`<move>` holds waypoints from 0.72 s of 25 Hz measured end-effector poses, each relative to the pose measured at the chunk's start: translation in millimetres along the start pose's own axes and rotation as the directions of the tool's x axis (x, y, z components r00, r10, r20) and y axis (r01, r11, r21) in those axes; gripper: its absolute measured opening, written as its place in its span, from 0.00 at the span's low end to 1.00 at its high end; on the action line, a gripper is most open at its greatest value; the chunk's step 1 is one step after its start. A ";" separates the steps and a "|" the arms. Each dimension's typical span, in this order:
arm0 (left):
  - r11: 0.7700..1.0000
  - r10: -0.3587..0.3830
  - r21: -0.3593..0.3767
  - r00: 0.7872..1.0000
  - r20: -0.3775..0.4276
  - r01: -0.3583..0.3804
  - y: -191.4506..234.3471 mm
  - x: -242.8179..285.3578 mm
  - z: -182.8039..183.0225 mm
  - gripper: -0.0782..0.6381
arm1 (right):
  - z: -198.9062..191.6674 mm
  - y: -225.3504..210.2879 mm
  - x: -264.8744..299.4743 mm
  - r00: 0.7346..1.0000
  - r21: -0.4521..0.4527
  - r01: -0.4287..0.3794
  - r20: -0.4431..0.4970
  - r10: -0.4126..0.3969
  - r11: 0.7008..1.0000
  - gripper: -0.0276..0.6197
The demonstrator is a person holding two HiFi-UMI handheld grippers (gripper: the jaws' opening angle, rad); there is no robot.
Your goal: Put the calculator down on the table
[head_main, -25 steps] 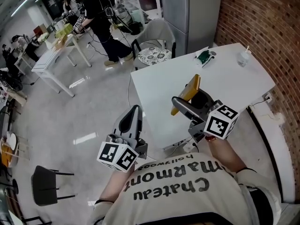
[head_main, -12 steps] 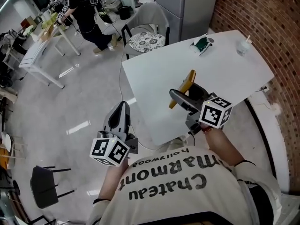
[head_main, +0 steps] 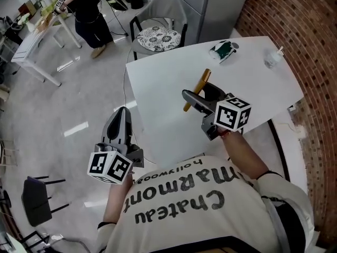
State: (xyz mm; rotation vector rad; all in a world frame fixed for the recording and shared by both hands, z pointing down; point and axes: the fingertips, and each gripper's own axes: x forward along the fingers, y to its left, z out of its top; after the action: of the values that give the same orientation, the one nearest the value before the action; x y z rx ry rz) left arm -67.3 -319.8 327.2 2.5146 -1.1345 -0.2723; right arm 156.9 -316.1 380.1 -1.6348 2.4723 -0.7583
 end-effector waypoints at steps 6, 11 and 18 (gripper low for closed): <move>0.995 0.102 0.005 0.995 0.021 -0.102 10.7 6.1 -3.1 0.11 | -1.6 -44.6 31.3 0.995 -0.021 -0.027 -0.092 0.025 0.999 0.65; 0.970 0.242 -0.003 0.970 0.014 -0.242 35.6 -9.7 -9.4 0.11 | -18.3 -74.6 69.8 0.980 -0.040 -0.052 -0.194 0.044 0.998 0.65; 0.937 0.349 0.001 0.937 -0.021 -0.349 59.3 -21.1 -19.6 0.11 | -46.7 -104.8 124.9 0.954 -0.066 -0.081 -0.296 0.058 0.995 0.65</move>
State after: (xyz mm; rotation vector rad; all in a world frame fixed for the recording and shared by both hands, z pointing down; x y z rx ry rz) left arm -115.4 -335.0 369.7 2.2514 -1.5404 -0.1504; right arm 176.4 -442.0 492.1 -1.5485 2.7762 -0.9717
